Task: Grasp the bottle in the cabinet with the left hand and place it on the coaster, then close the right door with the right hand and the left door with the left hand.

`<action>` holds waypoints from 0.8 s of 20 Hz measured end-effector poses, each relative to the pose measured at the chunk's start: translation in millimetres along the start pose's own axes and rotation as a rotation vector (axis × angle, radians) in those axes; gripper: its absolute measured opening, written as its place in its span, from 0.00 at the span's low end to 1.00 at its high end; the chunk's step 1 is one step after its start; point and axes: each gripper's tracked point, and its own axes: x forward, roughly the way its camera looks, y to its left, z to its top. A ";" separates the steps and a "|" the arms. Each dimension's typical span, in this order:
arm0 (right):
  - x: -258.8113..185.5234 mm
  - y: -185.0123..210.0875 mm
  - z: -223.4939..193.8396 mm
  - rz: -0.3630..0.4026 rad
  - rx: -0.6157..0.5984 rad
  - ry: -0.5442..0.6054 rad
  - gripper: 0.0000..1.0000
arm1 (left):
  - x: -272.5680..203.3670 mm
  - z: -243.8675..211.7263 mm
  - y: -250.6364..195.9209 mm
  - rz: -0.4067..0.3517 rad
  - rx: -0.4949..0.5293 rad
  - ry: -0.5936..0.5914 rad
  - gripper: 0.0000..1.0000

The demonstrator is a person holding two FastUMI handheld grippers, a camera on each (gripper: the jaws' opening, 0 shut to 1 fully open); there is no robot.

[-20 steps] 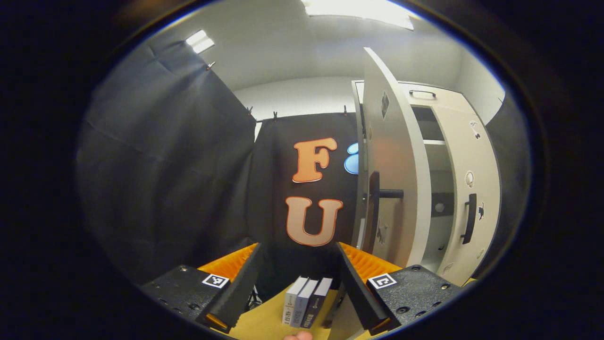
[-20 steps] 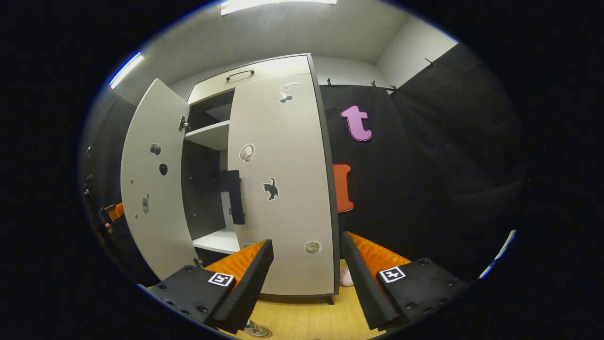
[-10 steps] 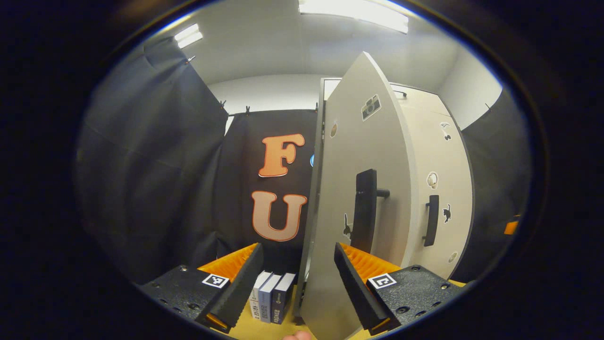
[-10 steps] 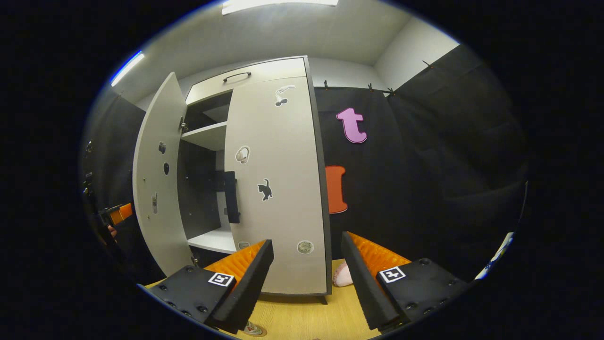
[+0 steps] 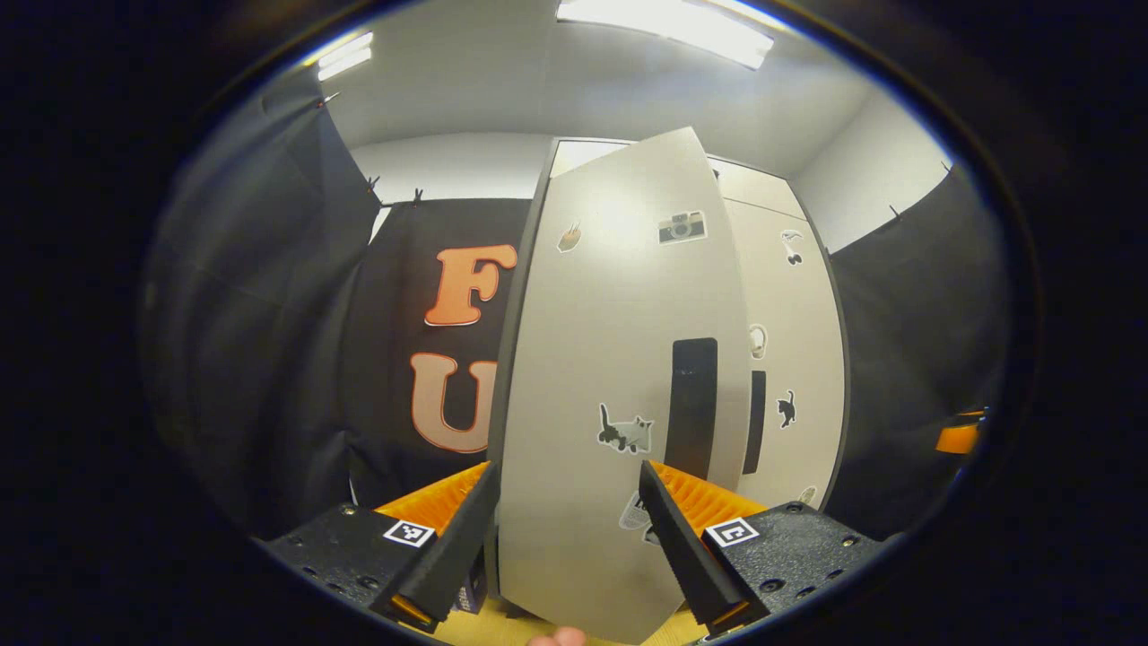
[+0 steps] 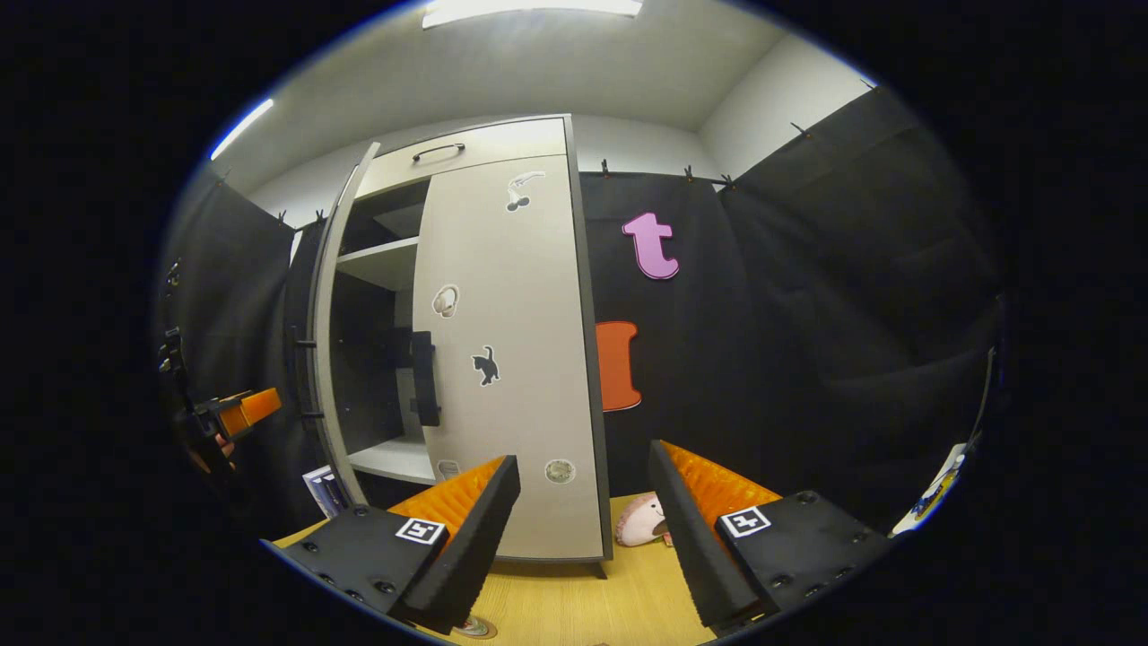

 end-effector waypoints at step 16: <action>1.0 -12.6 -0.8 -0.031 -0.006 0.007 0.95 | 61.3 -30.1 -68.3 -0.122 -0.054 0.064 0.94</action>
